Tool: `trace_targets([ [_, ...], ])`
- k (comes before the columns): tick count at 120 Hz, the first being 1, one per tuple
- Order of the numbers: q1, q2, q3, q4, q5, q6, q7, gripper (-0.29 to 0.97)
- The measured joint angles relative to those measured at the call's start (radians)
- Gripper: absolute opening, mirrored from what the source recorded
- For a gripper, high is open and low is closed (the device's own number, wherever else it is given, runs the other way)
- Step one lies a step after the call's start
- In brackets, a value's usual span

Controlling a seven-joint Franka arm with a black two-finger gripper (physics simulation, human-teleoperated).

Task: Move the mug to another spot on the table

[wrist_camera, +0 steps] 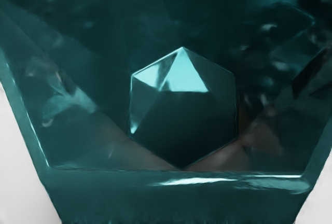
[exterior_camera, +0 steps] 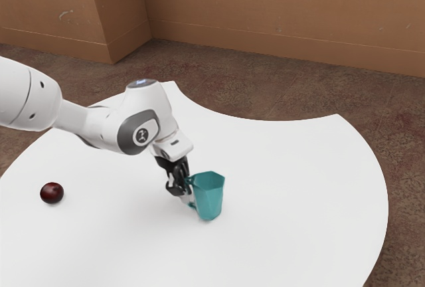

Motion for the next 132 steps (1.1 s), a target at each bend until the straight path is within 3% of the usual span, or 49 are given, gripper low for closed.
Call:
trace_targets([
  [8,0.024,-0.006,-0.03,0.0,0.002,0.018,0.008,0.05],
  [31,0.217,-0.012,-0.2,0.0,0.006,0.086,0.024,-0.02],
  [84,0.398,-0.029,-0.228,-0.055,0.014,0.161,0.035,-0.05],
  [108,0.442,-0.014,-0.226,-0.093,0.01,0.158,0.051,0.32],
  [122,0.471,-0.014,-0.233,-0.099,0.008,0.156,0.062,0.47],
  [132,0.552,-0.016,-0.314,-0.098,0.008,0.155,0.07,0.54],
])
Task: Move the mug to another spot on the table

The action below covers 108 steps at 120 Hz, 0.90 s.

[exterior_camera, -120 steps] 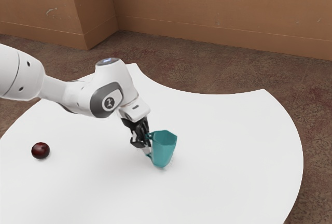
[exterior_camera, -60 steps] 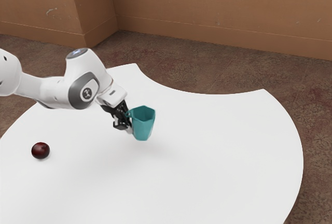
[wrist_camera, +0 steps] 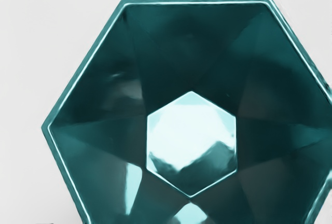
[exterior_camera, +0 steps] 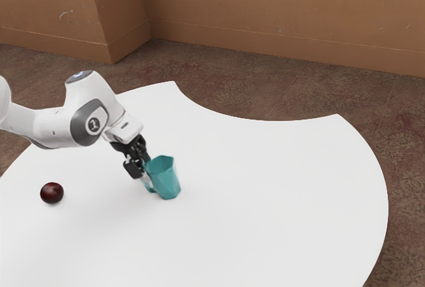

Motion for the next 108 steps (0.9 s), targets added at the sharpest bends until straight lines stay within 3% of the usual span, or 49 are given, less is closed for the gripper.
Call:
trace_targets([
  [36,0.368,-0.009,-0.456,0.02,0.005,-0.018,0.018,0.65],
  [49,0.387,-0.01,-0.562,0.182,0.111,-0.13,-0.008,0.66],
  [81,0.26,-0.114,-0.584,0.536,0.264,-0.514,-0.1,0.67],
  [108,0.239,-0.135,-0.589,0.577,0.304,-0.682,-0.159,0.68],
])
